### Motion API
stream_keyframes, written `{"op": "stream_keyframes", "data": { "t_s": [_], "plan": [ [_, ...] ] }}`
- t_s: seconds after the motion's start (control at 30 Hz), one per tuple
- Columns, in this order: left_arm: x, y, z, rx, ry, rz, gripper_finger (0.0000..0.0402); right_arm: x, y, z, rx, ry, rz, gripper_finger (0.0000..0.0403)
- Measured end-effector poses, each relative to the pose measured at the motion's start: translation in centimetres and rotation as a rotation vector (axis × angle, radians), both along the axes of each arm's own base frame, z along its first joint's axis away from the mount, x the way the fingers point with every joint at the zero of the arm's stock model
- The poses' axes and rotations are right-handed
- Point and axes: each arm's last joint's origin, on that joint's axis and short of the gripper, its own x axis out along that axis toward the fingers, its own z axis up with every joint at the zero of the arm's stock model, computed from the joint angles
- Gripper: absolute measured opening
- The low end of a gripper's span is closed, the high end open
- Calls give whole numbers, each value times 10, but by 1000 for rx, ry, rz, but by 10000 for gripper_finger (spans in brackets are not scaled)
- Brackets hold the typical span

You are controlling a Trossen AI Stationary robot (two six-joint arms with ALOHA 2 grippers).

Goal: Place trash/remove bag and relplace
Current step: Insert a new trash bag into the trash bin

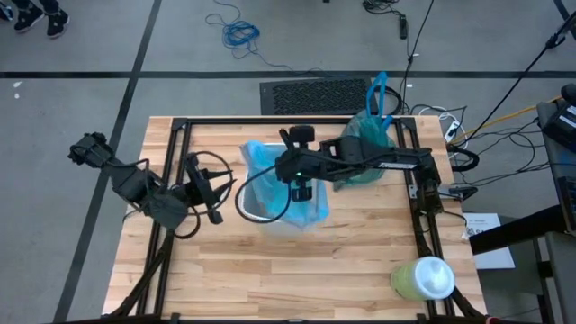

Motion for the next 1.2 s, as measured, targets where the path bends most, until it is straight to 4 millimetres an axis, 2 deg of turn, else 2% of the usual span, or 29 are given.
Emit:
{"op": "stream_keyframes", "data": {
  "t_s": [0.03, 0.17, 0.27, 0.4, 0.7, 0.93, 1.07, 1.2],
  "plan": [
    [2, 2, 0, 3, 5, 2, 100, 0, -2, 2, -9, -14, -3, 13],
    [12, 8, 8, -10, -20, -42, 79, -2, -7, 13, -55, -90, -48, 7],
    [19, 13, 13, -23, -34, -116, 47, -4, -10, 20, -62, -125, -63, 2],
    [25, 24, 14, -21, -30, -104, 6, -9, -14, 31, -76, -202, -114, 1],
    [40, 42, 13, -30, -25, -108, 2, -19, -18, 51, -110, -328, -191, 0],
    [64, 61, -2, -17, 53, -14, 1, -20, -21, 50, -93, -331, -212, 0],
    [65, 72, -2, -43, 33, 56, 1, -21, -29, 48, -86, -312, -246, 0],
    [61, 81, 0, -72, 3, 115, 1, -25, -47, 44, -57, -271, -307, 0]
  ]
}}
